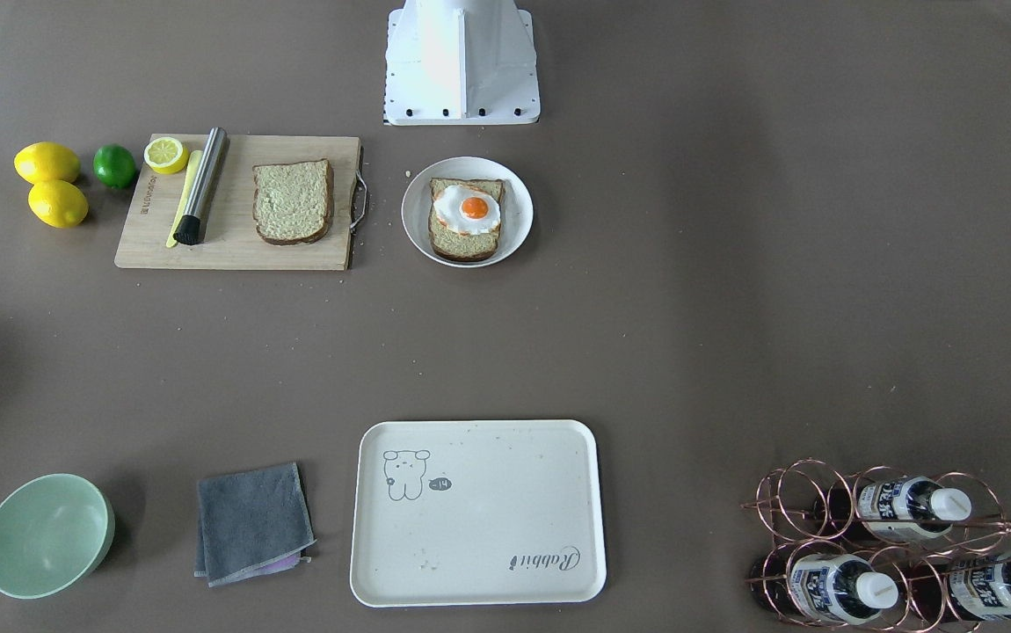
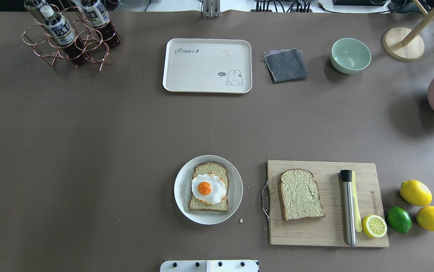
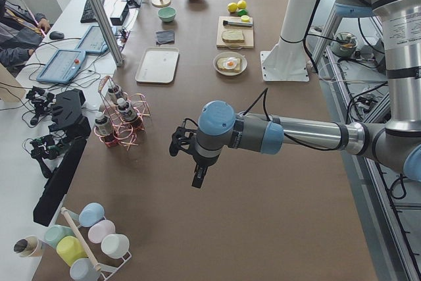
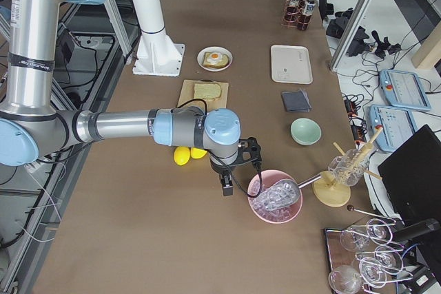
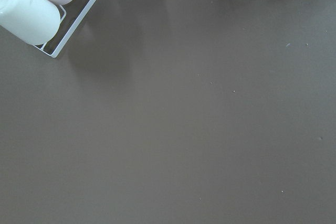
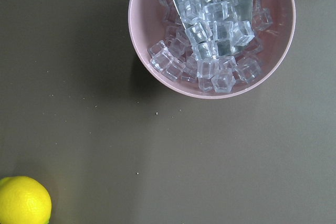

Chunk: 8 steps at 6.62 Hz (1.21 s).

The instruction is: Make sandwich and place on tray

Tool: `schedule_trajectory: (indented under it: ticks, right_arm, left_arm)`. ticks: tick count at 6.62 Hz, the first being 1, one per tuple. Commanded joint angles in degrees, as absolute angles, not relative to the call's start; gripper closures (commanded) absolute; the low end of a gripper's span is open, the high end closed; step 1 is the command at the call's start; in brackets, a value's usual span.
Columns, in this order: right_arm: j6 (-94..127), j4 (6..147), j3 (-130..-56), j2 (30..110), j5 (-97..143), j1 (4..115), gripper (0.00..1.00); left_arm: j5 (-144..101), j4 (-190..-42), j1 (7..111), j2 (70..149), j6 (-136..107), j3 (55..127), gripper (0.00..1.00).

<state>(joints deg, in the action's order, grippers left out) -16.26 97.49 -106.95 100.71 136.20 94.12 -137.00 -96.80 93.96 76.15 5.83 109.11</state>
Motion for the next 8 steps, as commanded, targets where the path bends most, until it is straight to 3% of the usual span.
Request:
schedule_trajectory:
  ticks: [1,8]
  right_arm:
    - [-16.17,97.38,-106.96,100.72,136.32,94.13,0.0]
    - [-16.96,95.1,-107.65,102.65,144.27,93.96,0.0]
  left_arm:
    - [-137.37,-101.58,93.96,73.58,5.63,109.07,0.02]
    - [-137.29,-101.78,94.04,72.25,5.36,107.75,0.02]
